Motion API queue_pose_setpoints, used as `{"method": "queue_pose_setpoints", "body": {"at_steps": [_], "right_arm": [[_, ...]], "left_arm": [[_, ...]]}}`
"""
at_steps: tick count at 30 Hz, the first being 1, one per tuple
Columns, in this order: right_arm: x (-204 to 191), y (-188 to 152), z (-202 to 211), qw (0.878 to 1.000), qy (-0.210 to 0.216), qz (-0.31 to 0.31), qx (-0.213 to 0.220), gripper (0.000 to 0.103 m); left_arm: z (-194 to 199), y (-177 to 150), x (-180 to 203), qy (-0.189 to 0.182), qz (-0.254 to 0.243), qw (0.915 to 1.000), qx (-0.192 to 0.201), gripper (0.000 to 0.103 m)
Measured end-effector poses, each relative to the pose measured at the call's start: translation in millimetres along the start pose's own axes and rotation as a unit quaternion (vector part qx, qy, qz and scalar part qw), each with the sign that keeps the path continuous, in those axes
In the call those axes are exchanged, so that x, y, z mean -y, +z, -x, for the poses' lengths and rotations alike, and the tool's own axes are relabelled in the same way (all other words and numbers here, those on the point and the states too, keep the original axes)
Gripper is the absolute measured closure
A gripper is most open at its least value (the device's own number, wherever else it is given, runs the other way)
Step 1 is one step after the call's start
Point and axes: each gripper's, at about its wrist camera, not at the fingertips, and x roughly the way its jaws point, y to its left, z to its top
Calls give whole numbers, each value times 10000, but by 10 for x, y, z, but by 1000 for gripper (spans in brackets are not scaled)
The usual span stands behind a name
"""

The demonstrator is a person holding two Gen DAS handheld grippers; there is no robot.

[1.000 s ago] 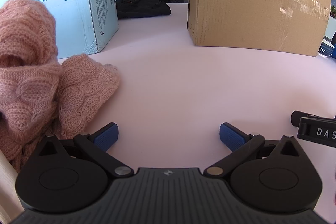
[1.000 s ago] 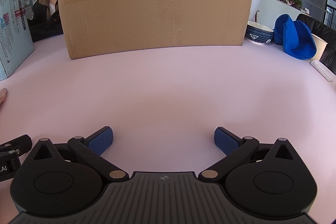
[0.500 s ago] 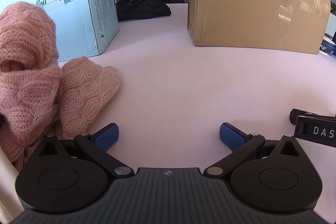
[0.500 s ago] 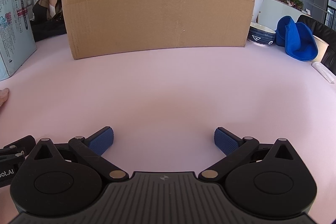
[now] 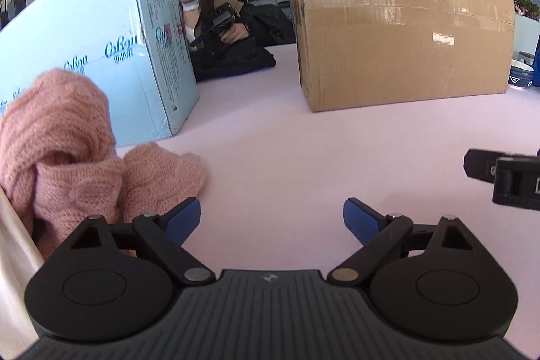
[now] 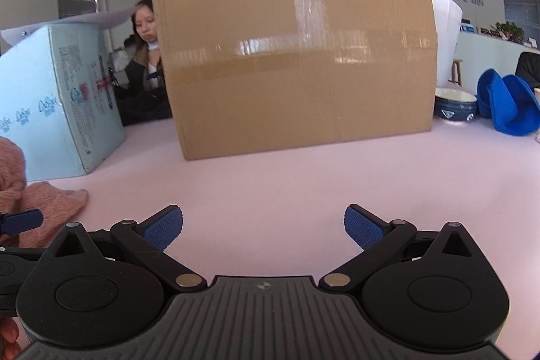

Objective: Fold clothes
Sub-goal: 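Reach the right gripper to the pink sweater pile and grasp it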

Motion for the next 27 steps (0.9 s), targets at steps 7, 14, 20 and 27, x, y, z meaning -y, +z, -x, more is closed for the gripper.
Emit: {"method": "queue_pose_setpoints", "body": {"at_steps": [7,14,20,27], "right_arm": [[14,136,331,9934,1040,-309,370,3],[-431,24,481,9831,1692,641,270,30],[-789,-46,440,9685,2093,1348,29,42],[-1097,-40,272,9496,2458,1947,63,42]], "left_arm": [[534,78,-266,-207,252,9985,443,28],[852,-85,-291,-405,125,9987,290,61],[896,-302,-280,-191,-92,9997,147,88],[1060,-446,-584,-231,208,9994,164,88]]}}
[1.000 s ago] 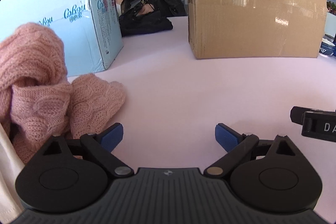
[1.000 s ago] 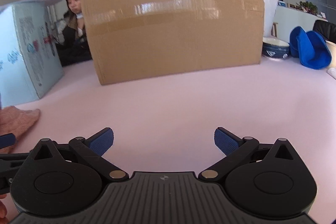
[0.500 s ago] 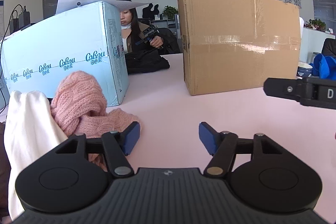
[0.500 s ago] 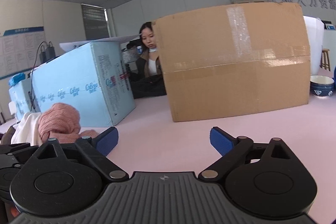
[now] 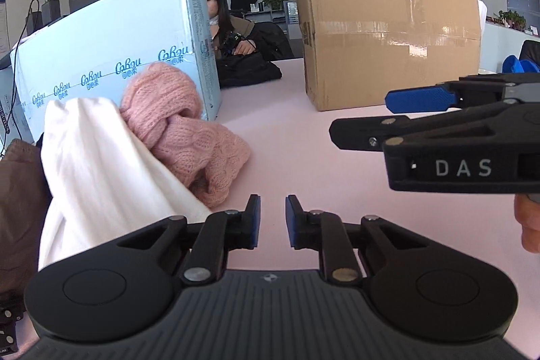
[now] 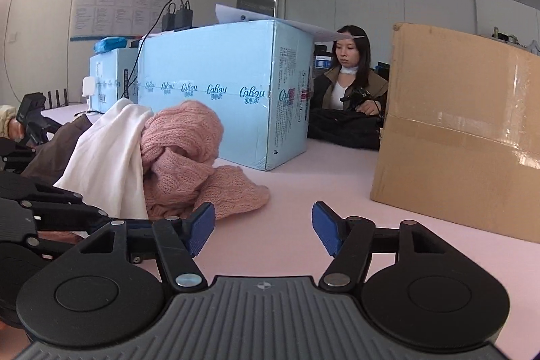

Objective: Fold clothes
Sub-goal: 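Reach the right gripper to the pink sweater pile and grasp it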

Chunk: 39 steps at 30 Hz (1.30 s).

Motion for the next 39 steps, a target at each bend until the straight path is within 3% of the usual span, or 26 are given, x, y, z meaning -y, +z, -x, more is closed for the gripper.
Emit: {"method": "queue_pose_setpoints", "body": {"at_steps": [5,10,14,18,25,31,33,34,35,39], "right_arm": [[19,61,-479,9997,227,4,-126,42],[169,136,-841,9951,588,-680,-401,44],[138,181,-1100,9951,365,-632,-669,45],[185,185,-1313,9894,633,-994,-854,45],[105,112,-1588,9855,790,-1032,-1092,45],[-23,134,-1752,9862,824,-874,-1137,46],[-56,127,-1809,9855,793,-946,-1162,58],[-58,123,-1840,9832,879,-1050,-1204,73],[-58,120,-1862,9805,975,-1170,-1242,82],[-128,145,-1841,9820,935,-1218,-1098,93]], "left_arm": [[-30,-39,-129,469,-268,9982,271,90],[-290,68,-243,208,92,9995,-226,97],[-385,75,-225,225,46,9993,-285,97],[-442,61,-225,278,10,9991,-319,97],[-532,45,-365,382,178,9981,-448,97],[-509,24,-388,455,109,9984,-315,96],[-483,23,-423,566,108,9979,-306,96],[-463,26,-453,653,115,9972,-346,96],[-445,25,-479,665,140,9971,-345,96],[-372,2,-599,702,280,9967,-283,98]]}}
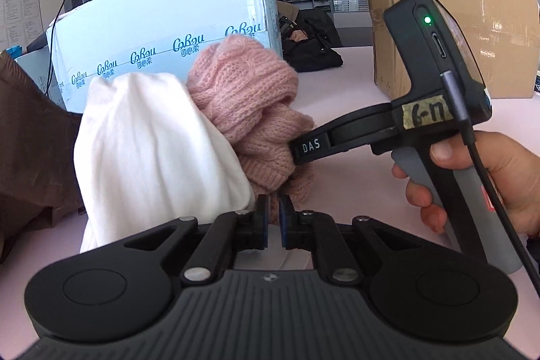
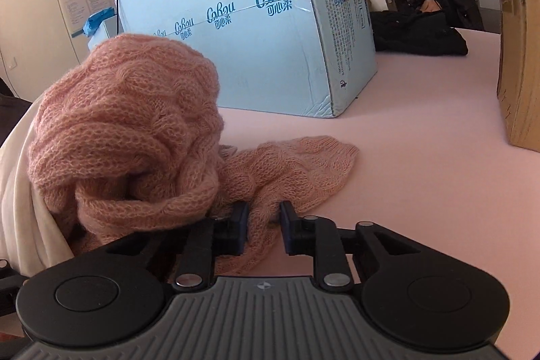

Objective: Fold clothes
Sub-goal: 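Reach the right gripper to the pink sweater pile and grasp it, then lift the pink sweater with the right gripper and carry it across the table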

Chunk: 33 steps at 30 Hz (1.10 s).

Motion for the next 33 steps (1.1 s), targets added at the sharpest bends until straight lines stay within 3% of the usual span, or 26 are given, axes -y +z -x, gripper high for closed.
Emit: {"method": "queue_pose_setpoints", "body": {"at_steps": [2,8,19,25,28,33], "right_arm": [[-29,7,33,9999,-4,-43,100,95],[-123,83,226,9981,385,-206,426,97],[-574,275,577,9923,677,70,1035,97],[-806,490,898,9852,542,132,1622,97],[-872,656,1152,9790,562,145,1955,97],[-878,859,1772,9667,472,198,2506,97]], "left_arm": [[13,-17,-60,83,85,9999,38,103],[33,-26,-230,250,223,9993,150,103],[383,-30,-799,960,474,9933,440,103],[629,-32,-982,913,541,9931,500,103],[772,39,-947,1008,495,9926,455,103],[1114,342,-691,715,383,9941,720,103]]}}
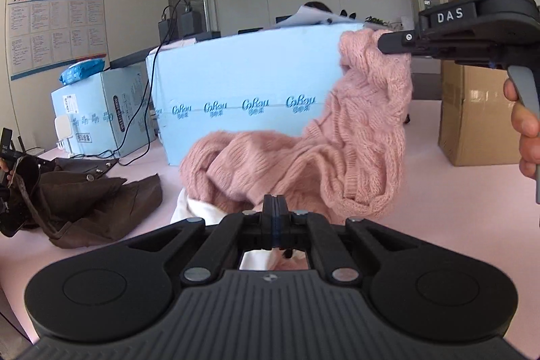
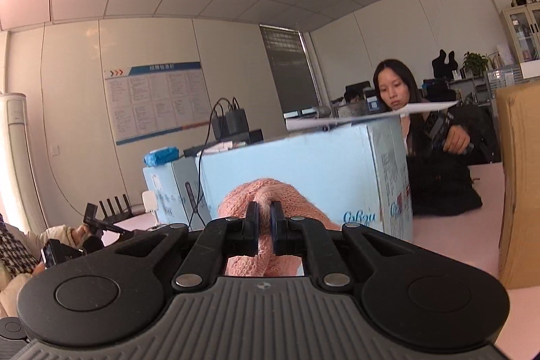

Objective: Fold clothes
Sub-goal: 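Lift the pink sweater with the right gripper and carry it across the table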

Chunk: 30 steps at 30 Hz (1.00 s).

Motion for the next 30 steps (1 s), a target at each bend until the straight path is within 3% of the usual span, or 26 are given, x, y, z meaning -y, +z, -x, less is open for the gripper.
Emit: {"method": "queue_pose_setpoints", "body": {"at_steps": [8,18,23,30], "right_arm": [[124,576,1051,9954,-401,217,837,98],[490,859,2340,9730,-1654,525,1520,98],[794,816,2843,9584,-2367,521,1510,98],[1344,385,3317,9398,-3252,332,993,98]], "left_arm": [[282,303,615,-677,-350,9961,448,103],[425,391,1484,-1824,-686,9787,652,103],[431,397,1903,-2353,-831,9663,623,102],[351,270,2445,-2852,-913,9533,385,102]]}}
